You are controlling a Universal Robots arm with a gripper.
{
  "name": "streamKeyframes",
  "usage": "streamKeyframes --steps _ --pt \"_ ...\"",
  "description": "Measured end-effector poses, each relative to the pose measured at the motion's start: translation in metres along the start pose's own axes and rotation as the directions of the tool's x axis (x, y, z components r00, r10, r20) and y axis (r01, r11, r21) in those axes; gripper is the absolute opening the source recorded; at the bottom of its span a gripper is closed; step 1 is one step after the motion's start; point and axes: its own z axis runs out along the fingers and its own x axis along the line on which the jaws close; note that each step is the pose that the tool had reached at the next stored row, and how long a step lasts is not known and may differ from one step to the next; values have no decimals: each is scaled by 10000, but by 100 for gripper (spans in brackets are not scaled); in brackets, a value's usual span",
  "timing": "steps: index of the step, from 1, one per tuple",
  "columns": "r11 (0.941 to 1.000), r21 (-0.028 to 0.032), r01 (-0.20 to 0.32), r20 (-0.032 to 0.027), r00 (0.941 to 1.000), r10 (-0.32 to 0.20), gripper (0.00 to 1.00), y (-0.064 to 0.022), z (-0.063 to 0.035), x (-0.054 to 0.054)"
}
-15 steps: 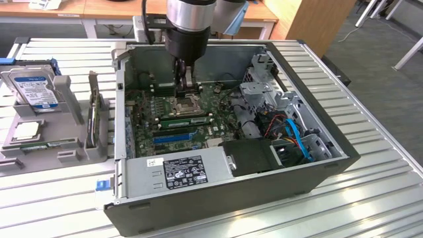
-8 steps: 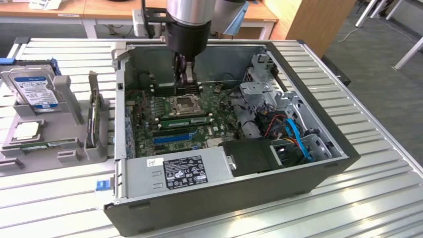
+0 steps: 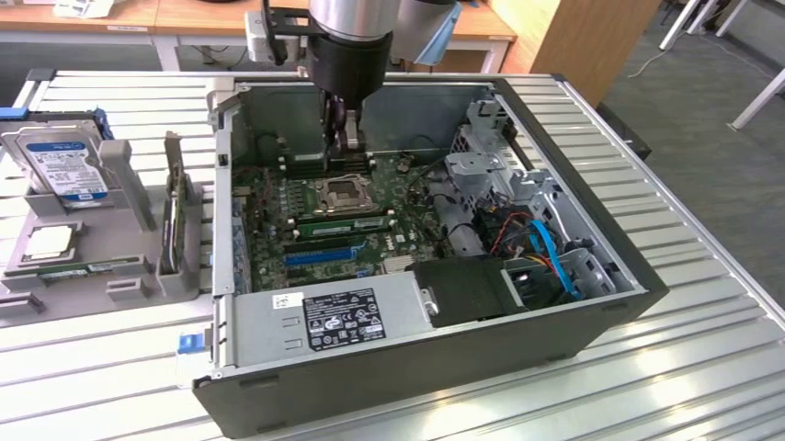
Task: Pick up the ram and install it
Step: 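Press down the ram until it locks into place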
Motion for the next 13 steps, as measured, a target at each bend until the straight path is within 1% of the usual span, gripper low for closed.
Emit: streamKeyframes --steps 4,13 --pt "10000 -2 0 -3 10000 0 10 -29 -2 0" --pt "10000 -9 0 -1 10000 0 10 -167 -7 2"
